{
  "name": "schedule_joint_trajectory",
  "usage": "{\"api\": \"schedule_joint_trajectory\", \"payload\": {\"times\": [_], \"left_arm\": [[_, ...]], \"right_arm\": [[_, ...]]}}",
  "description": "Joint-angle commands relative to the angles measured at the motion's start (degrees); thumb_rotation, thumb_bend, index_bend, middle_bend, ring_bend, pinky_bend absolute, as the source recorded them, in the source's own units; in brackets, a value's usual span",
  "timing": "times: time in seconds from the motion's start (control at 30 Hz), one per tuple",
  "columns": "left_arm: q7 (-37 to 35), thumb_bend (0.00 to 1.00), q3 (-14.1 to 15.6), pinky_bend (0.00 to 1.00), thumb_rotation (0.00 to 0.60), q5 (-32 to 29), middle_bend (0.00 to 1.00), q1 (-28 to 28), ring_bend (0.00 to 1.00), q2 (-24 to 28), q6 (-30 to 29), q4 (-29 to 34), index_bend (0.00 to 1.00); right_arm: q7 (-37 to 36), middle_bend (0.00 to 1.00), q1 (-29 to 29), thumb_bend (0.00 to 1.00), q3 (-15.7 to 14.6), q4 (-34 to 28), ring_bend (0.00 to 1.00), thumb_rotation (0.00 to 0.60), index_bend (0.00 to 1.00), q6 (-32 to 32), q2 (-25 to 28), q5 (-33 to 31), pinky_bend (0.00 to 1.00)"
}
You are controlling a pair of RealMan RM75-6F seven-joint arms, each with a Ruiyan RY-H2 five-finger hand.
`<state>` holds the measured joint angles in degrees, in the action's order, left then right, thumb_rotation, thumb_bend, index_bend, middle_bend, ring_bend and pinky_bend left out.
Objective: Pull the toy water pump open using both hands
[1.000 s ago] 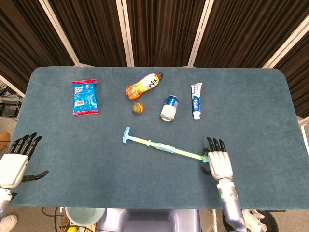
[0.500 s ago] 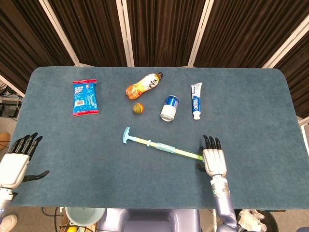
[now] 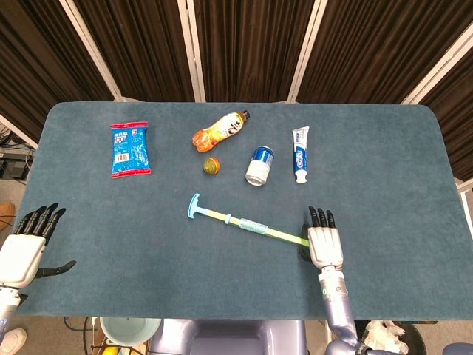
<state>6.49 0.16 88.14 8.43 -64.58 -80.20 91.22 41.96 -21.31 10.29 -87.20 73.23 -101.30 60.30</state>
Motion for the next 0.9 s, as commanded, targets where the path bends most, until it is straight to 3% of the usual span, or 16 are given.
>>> {"api": "schedule_joint_trajectory", "payload": {"times": [0.03, 0.27, 0.53, 0.9], "left_arm": [[0.1, 0.0, 0.0, 0.1, 0.6, 0.0, 0.0, 0.0, 0.0, 0.0, 0.0, 0.0, 0.0], [0.1, 0.0, 0.1, 0.1, 0.6, 0.0, 0.0, 0.0, 0.0, 0.1, 0.1, 0.1, 0.0], [0.1, 0.0, 0.2, 0.1, 0.6, -0.4, 0.0, 0.2, 0.0, 0.1, 0.8, 0.4, 0.0], [-0.6, 0.0, 0.7, 0.1, 0.6, 0.4, 0.0, 0.2, 0.0, 0.4, 0.6, 0.9, 0.0]], "right_arm": [[-0.1, 0.09, 0.0, 0.31, -0.1, 0.3, 0.0, 0.6, 0.49, 0.1, -0.1, -0.2, 0.0], [0.0, 0.12, 0.0, 0.35, -0.5, 0.8, 0.0, 0.6, 0.6, 0.2, 0.3, -1.0, 0.0], [0.0, 0.15, 0.3, 0.49, -1.7, -1.2, 0.0, 0.6, 0.7, 0.4, 2.1, -0.4, 0.0], [-0.7, 0.16, 1.7, 0.58, -5.9, -10.9, 0.0, 0.6, 0.77, -2.0, 9.4, -0.5, 0.0]]}}
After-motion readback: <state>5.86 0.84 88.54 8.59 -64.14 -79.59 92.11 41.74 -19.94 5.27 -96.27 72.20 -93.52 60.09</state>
